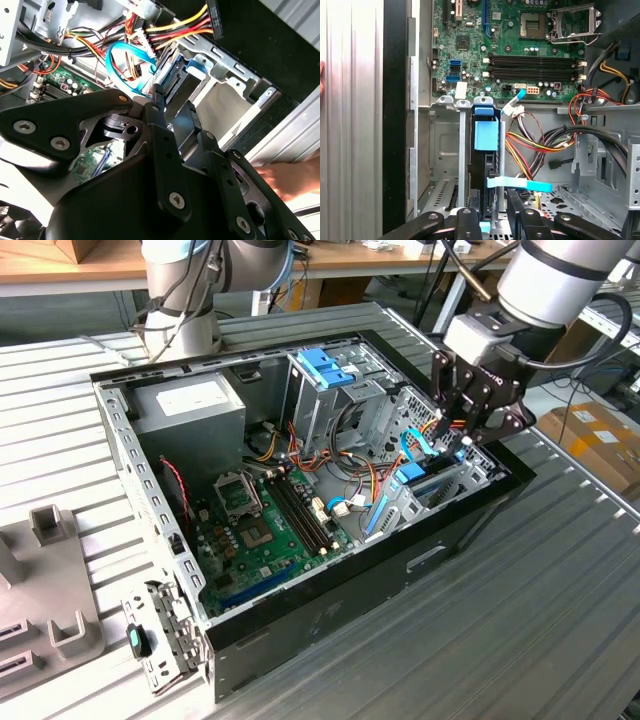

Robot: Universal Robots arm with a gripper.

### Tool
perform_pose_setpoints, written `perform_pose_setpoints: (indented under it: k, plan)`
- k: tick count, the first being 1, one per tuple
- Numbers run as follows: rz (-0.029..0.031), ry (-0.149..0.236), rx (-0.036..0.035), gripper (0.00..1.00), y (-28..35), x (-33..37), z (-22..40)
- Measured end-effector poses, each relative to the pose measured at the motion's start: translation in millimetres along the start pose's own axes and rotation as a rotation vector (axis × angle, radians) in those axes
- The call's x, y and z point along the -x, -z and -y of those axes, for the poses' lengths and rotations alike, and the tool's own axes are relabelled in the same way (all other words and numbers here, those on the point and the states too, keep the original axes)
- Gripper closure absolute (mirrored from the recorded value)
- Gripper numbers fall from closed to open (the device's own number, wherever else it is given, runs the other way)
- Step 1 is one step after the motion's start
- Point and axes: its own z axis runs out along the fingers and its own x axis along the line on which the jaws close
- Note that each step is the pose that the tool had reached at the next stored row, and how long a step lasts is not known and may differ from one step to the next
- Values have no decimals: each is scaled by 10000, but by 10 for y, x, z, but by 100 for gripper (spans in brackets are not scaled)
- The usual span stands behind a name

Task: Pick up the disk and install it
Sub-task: 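Insert the second disk wire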

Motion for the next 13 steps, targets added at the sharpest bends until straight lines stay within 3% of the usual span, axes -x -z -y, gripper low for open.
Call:
perform_pose_setpoints:
  k: [5,13]
  plan:
    - [3,188,9,64,-1,5,74]
    - [-2,208,87,64,32,13,116]
